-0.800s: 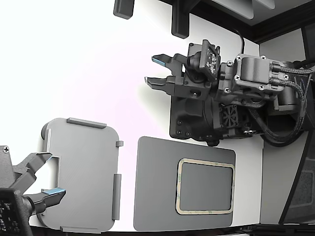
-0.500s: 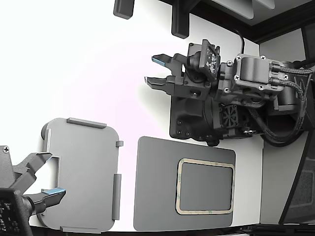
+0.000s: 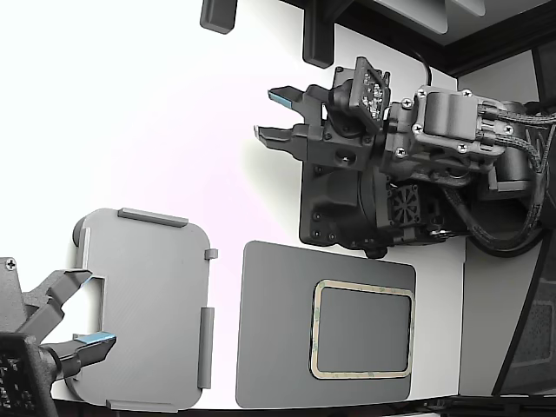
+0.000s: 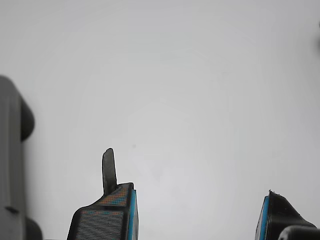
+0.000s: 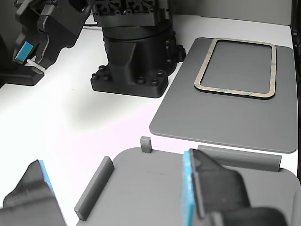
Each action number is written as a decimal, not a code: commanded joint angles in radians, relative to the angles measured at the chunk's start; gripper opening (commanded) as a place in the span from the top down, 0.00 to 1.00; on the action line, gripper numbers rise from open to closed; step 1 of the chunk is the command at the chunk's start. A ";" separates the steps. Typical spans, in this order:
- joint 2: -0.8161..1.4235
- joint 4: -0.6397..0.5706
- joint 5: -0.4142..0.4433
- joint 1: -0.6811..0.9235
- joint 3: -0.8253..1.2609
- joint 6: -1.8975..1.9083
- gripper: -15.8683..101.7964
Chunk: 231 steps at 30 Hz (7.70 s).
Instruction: Move top rectangular frame to the holder.
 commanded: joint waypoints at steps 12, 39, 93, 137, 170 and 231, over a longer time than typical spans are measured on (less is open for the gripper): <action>-0.166 0.028 -0.080 0.104 -0.262 -0.064 0.02; -0.715 0.460 0.012 0.850 -0.703 -0.103 0.07; -1.019 0.385 -0.242 1.138 -0.555 -0.339 0.07; -1.045 0.322 -0.192 1.121 -0.474 -0.385 0.87; -1.058 0.661 0.041 0.922 -0.962 0.087 0.97; -1.376 0.515 -0.097 0.193 -1.338 0.130 0.96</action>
